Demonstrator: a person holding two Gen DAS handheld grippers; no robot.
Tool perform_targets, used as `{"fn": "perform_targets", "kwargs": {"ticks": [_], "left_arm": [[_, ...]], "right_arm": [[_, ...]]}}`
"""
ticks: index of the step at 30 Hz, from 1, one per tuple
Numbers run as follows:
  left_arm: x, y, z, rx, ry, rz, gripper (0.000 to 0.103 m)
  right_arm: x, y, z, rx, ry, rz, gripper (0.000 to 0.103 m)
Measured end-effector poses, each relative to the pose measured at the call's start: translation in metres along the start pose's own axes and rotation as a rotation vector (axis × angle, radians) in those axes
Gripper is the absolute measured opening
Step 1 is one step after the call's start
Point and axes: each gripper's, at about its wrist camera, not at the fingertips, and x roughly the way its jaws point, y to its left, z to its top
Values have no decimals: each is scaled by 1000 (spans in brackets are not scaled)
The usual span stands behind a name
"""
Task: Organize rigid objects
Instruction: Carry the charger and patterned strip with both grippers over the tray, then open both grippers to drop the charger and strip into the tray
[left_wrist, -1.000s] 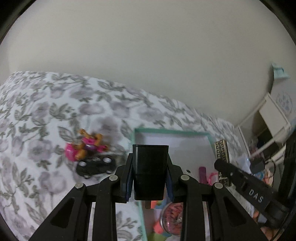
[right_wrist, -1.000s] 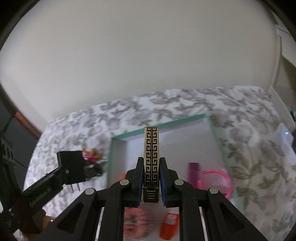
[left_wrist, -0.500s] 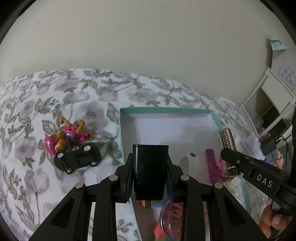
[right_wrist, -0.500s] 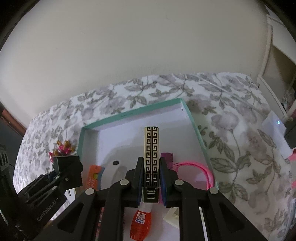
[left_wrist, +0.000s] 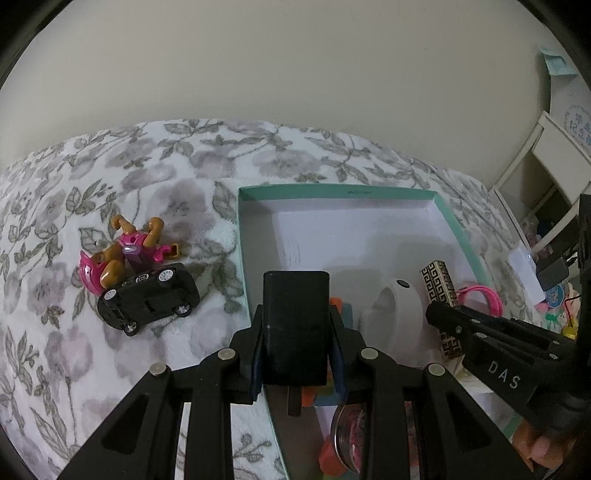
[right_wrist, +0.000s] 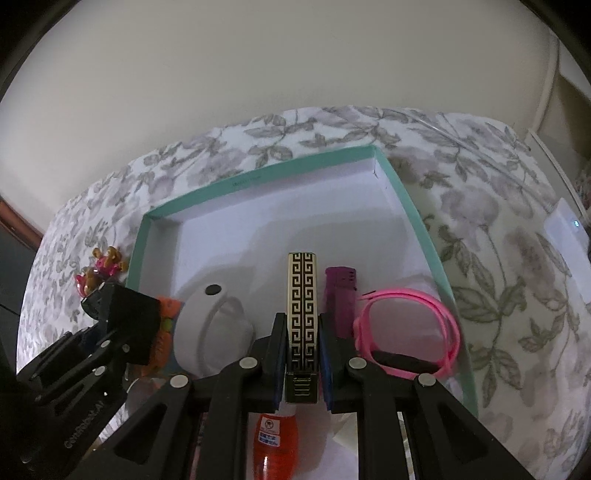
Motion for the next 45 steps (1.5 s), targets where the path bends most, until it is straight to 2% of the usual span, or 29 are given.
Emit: {"fn": "perform_targets", "kwargs": {"ticks": [7, 10, 14, 28, 31, 32, 35, 38, 40, 41, 45], "left_arm": [[1, 1, 2, -15, 18, -19, 31], [1, 0, 3, -19, 29, -26, 36], [-1, -3, 4, -17, 34, -45, 49], [-36, 16, 22, -94, -23, -51, 52], [-44, 22, 26, -107, -35, -30, 60], [-47, 24, 27, -110, -38, -15, 61], [-50, 32, 29, -124, -34, 22, 61], [-49, 42, 29, -150, -18, 57, 61], [-46, 49, 27, -169, -2, 84, 61], [-45, 52, 27, -175, 4, 94, 61], [-42, 59, 24, -193, 18, 129, 63]], "right_arm": [[7, 4, 0, -5, 31, -12, 17], [8, 3, 0, 4, 36, -5, 18], [1, 6, 2, -3, 20, -11, 20], [-36, 21, 16, -45, -62, -27, 22], [-43, 24, 17, -53, -80, -26, 22], [-45, 24, 18, -54, -84, -25, 24], [-49, 26, 18, -56, -98, -29, 45], [-48, 28, 18, -65, -98, -31, 46], [-46, 28, 17, -66, -96, -33, 54], [-45, 28, 17, -65, -97, -37, 61], [-43, 27, 17, -61, -98, -38, 69]]}}
